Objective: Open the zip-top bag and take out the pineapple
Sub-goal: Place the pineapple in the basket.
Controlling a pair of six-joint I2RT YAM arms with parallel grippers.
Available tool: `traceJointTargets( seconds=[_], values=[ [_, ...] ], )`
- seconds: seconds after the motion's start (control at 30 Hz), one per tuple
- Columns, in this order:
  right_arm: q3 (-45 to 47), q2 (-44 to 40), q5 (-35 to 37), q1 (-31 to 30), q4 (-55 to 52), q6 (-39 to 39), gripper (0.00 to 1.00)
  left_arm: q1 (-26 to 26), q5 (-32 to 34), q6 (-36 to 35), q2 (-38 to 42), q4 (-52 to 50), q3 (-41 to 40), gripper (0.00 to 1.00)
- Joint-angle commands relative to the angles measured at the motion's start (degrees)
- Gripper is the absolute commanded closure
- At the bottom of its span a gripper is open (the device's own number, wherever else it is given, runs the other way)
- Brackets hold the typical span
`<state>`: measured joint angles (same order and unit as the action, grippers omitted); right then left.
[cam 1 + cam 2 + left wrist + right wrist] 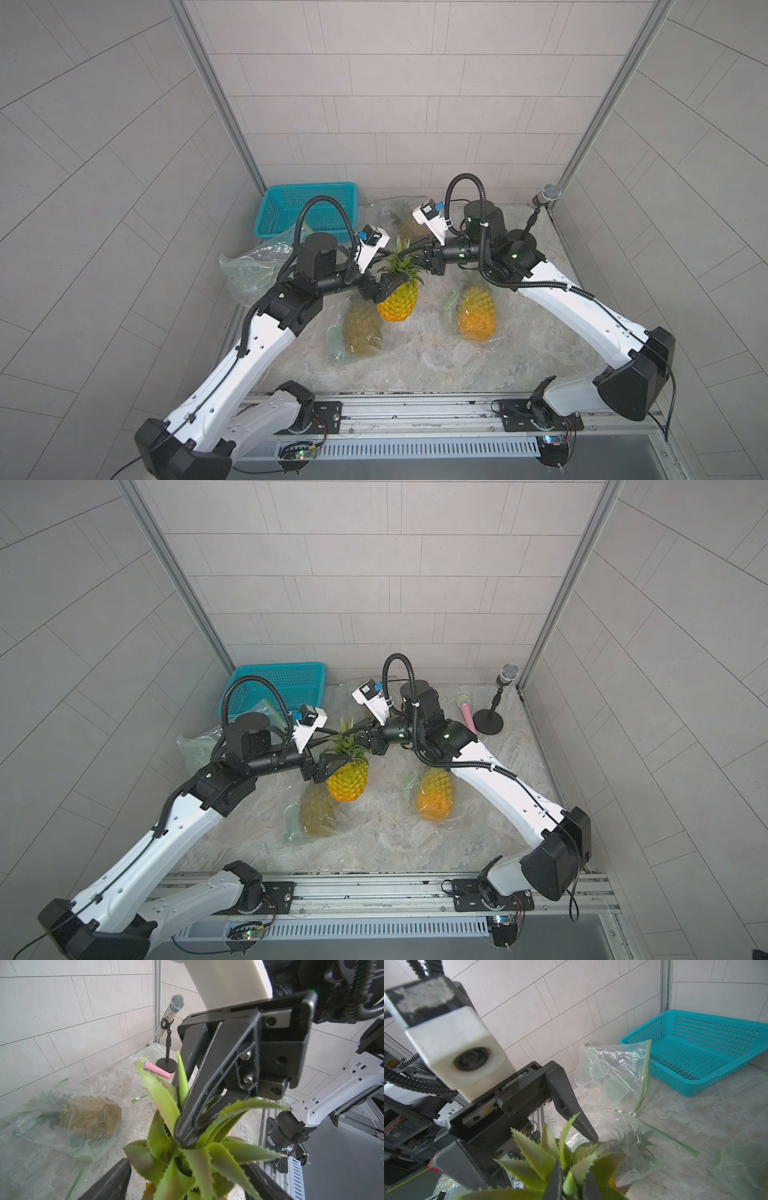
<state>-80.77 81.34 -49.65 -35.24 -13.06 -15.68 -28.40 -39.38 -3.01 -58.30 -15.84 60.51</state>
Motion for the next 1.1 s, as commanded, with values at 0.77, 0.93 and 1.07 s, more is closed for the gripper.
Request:
traceJointTargets(
  seconds=[0.77, 0.93, 1.07],
  values=[
    [8.41, -13.82, 31.37, -2.11, 7.14, 2.93, 0.41, -1.66, 32.47, 7.83, -3.34, 9.66, 2.84, 1.0],
    [10.52, -16.64, 35.24, -1.38, 6.87, 3.1, 0.4, -1.31, 43.44, 8.27, -6.16, 12.31, 5.52, 1.0],
    [11.38, -17.74, 36.24, -0.56, 6.32, 2.88, 0.39, 1.06, 53.19, 8.47, -9.96, 12.94, 9.79, 1.0]
  ],
)
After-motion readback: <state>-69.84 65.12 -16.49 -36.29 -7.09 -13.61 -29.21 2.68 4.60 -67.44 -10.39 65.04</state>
